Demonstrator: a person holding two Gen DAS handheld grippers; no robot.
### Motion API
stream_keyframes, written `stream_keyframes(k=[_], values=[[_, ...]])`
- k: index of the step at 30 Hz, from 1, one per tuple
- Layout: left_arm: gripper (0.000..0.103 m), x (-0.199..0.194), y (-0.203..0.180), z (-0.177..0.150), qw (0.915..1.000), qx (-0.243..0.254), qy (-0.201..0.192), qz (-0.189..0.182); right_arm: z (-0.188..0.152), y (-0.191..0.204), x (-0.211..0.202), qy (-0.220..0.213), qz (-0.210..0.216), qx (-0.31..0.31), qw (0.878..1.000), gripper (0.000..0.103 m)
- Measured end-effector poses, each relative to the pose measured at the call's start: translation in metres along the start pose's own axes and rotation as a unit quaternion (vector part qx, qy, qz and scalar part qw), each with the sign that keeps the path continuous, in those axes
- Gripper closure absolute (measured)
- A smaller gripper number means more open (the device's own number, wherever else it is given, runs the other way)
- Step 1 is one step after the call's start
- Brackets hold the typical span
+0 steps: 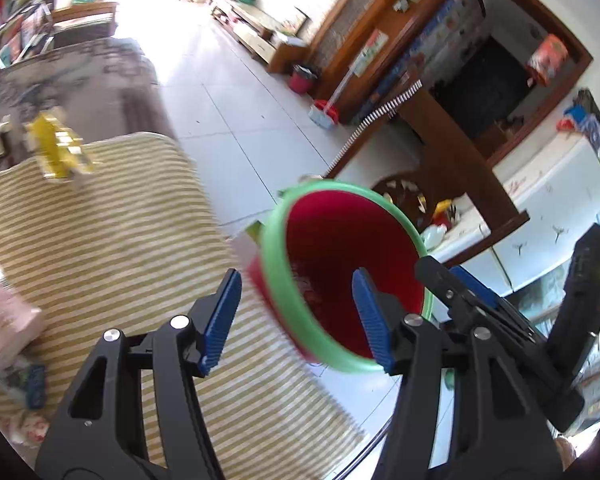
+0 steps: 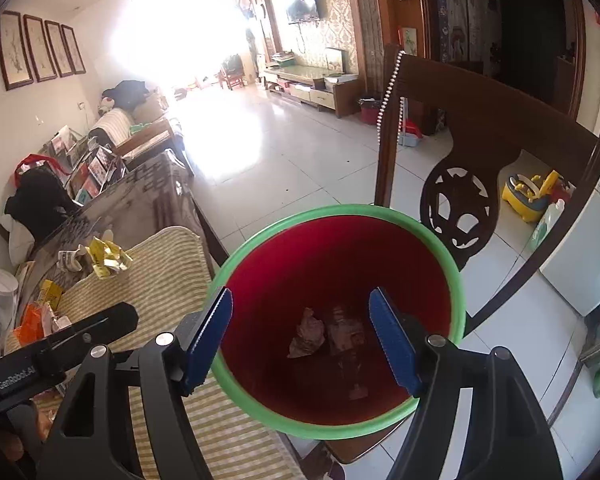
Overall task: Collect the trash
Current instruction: 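Return the right tool to the table while the left tool grasps the brown cigarette pack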
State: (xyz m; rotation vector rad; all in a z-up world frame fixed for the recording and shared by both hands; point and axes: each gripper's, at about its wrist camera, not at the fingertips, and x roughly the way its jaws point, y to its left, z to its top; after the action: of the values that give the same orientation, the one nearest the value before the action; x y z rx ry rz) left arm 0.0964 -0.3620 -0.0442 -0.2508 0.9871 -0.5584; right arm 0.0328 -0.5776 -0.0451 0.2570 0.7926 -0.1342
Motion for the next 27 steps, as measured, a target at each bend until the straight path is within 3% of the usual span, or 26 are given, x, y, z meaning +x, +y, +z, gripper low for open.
stream_keyframes(k=[5, 10, 19, 22, 27], values=[[0.044, -0.059, 0.056, -0.012, 0.9984, -0.039, -0.031, 0.028, -0.006, 0.050, -0.002, 0.000, 0.019, -0.037, 0.999, 0.034], [0.042, -0.118, 0.127, -0.046, 0.9910, -0.070, -0.043, 0.105, -0.021, 0.108, -0.003, 0.011, 0.042, -0.075, 0.996, 0.033], [0.042, -0.198, 0.255, -0.138, 0.9615, -0.164, 0.008, 0.220, -0.063, 0.221, 0.003, 0.043, 0.089, -0.131, 0.986, 0.029], [0.042, -0.212, 0.280, -0.164, 0.9546, -0.177, 0.028, 0.238, -0.076, 0.253, 0.002, 0.051, 0.104, -0.151, 0.982, 0.029], [0.042, -0.218, 0.298, -0.197, 0.9518, -0.183, 0.063, 0.238, -0.095, 0.290, -0.002, 0.056, 0.113, -0.169, 0.977, 0.028]])
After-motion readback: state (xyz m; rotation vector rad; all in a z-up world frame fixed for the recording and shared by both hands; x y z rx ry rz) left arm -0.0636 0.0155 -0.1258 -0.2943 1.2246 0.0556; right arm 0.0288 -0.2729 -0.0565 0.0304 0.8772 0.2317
